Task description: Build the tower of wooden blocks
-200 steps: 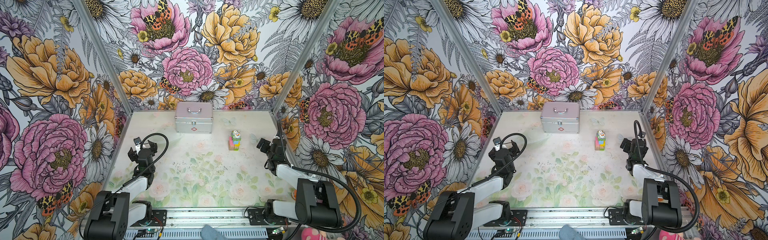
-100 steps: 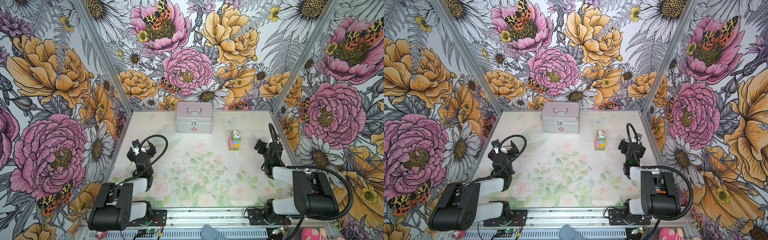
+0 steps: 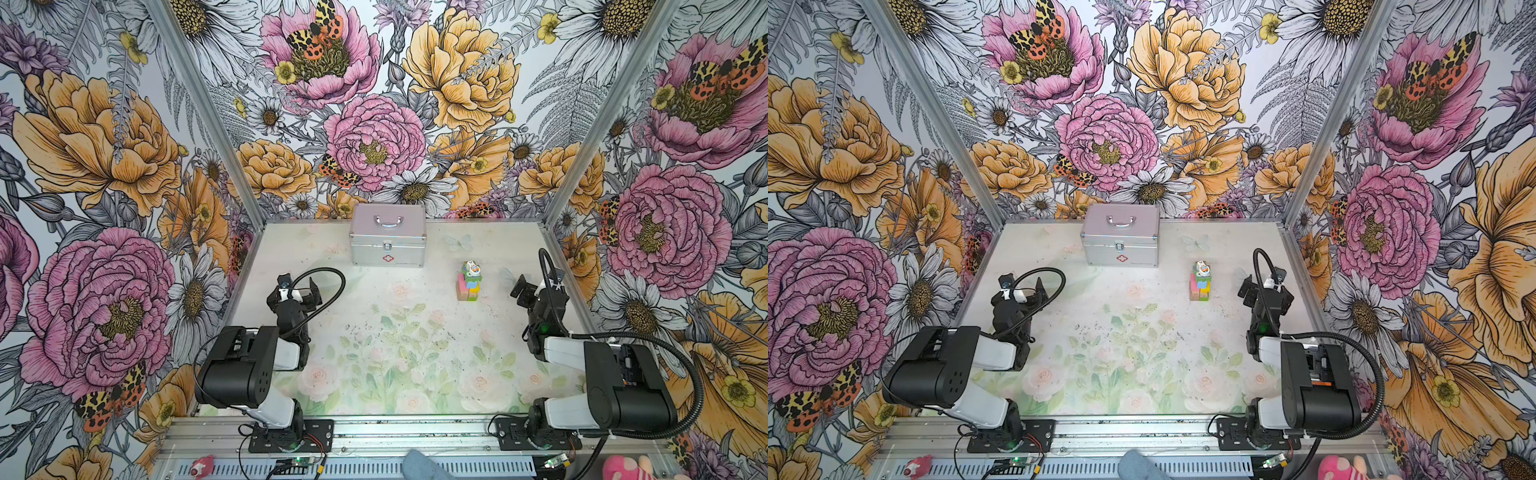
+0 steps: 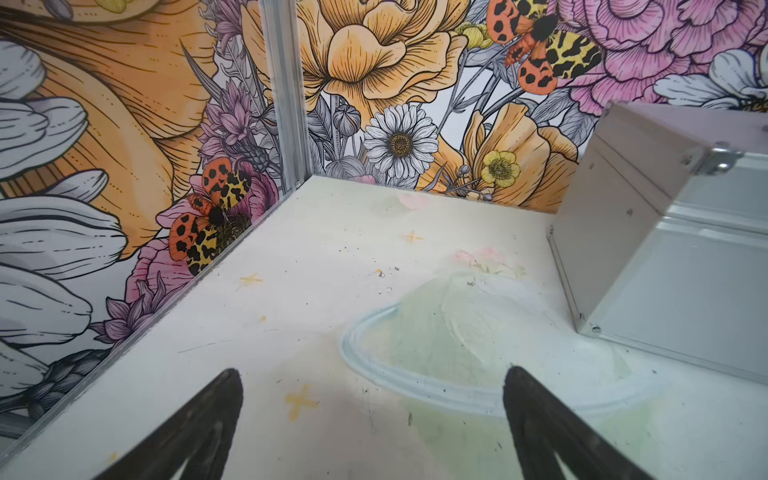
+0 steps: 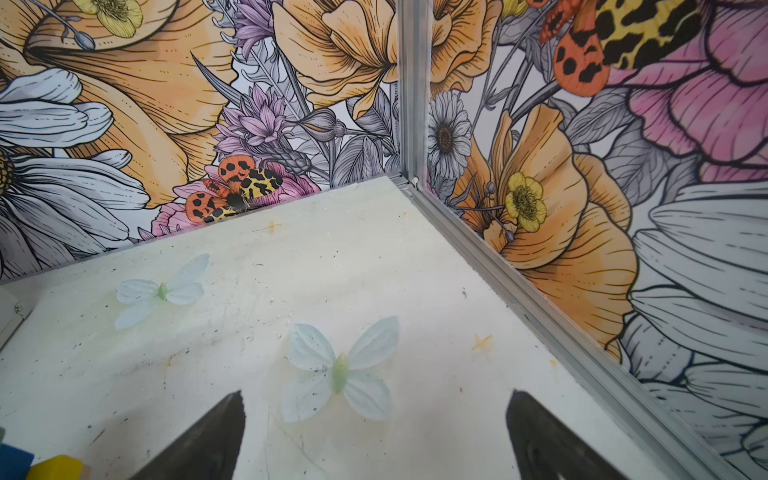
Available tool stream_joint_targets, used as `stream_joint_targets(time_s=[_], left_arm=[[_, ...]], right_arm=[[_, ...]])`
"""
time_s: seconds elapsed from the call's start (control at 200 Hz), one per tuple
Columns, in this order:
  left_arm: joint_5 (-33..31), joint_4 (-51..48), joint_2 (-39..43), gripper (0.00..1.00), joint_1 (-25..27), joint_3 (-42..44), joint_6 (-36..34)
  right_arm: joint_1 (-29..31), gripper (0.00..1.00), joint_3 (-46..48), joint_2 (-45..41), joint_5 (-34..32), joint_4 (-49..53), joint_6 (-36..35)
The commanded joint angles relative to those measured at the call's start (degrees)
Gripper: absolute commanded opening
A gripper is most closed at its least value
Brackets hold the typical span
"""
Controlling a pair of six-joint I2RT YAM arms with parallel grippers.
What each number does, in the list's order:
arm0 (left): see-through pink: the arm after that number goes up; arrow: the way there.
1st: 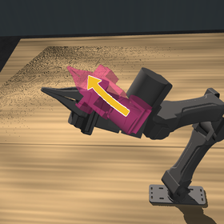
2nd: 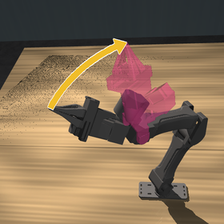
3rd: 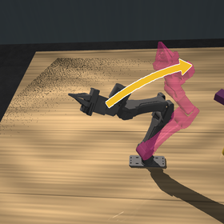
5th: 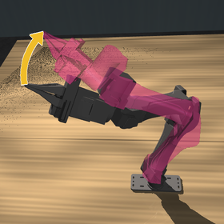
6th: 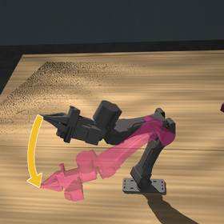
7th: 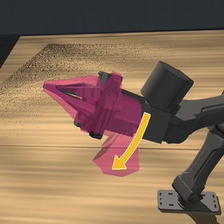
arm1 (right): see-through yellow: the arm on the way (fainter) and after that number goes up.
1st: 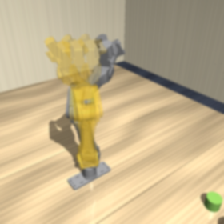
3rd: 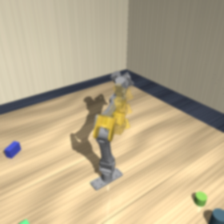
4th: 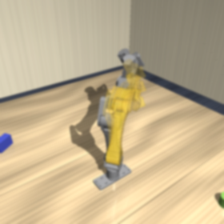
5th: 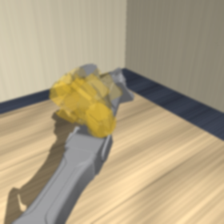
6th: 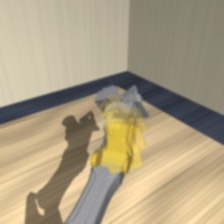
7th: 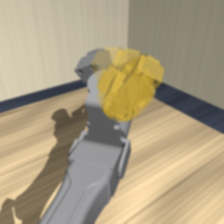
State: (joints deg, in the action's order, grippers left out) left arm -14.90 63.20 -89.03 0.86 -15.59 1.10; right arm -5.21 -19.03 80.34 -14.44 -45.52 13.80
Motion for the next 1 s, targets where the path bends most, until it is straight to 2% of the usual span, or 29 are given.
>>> stream_joint_targets(time_s=[0.0,0.11,0.27,0.32,0.37,0.405,0.455,0.495,0.535,0.575,0.72,0.8,0.89,0.995], left_arm=[[7.0,-5.7,0.5,0.99,-1.4,-4.0,-0.5],[12.1,-10.3,0.4,0.99,-2.4,-6.4,-1.0],[13.3,-9.4,0.1,0.99,-2.9,-6.1,-0.8],[13.3,-9.2,0.0,0.99,-2.9,-6.1,-0.8],[13.4,-9.5,0.1,0.99,-2.9,-6.1,-0.8],[13.3,-9.3,0.0,0.99,-2.8,-6.1,-0.8],[13.4,-9.5,0.0,0.99,-2.8,-6.1,-0.8],[13.4,-9.4,0.0,0.99,-2.9,-6.1,-0.8],[13.3,-9.4,0.0,0.99,-2.9,-6.2,-0.8],[13.3,-9.5,0.0,0.99,-2.9,-6.2,-0.8],[13.1,-9.5,0.0,0.99,-2.8,-6.2,-0.8],[12.2,-9.6,0.0,0.99,-2.4,-6.2,-1.0],[4.9,-8.8,0.1,0.99,-0.7,-5.9,-0.7],[4.7,-8.8,0.1,0.99,-0.7,-5.9,-0.7]], right_arm=[[0.9,1.0,0.5,0.5,-1.4,-3.9,-1.1],[2.1,1.0,1.0,1.5,-1.4,-5.9,-2.8],[3.4,1.0,0.3,4.6,0.7,-7.5,-5.0],[4.1,1.0,0.1,8.5,0.2,-12.5,-6.6],[5.0,1.0,-2.2,6.9,-1.7,-4.6,-5.9],[5.2,1.0,-1.6,8.5,-2.0,-9.3,-7.0],[5.1,1.0,-2.3,7.1,-2.1,-4.9,-6.0],[5.2,1.0,-1.9,8.4,-2.2,-8.3,-6.9],[5.2,1.0,-2.5,7.4,-2.3,-4.9,-6.1],[5.2,1.0,-2.1,8.2,-2.3,-7.6,-6.8],[5.3,1.0,-2.2,7.6,-2.4,-6.2,-6.5],[5.7,1.0,-2.1,7.5,-2.8,-6.4,-6.6],[5.6,1.0,-2.0,7.5,-2.9,-6.6,-6.7],[5.6,1.0,-2.0,7.6,-2.9,-6.8,-6.8]])
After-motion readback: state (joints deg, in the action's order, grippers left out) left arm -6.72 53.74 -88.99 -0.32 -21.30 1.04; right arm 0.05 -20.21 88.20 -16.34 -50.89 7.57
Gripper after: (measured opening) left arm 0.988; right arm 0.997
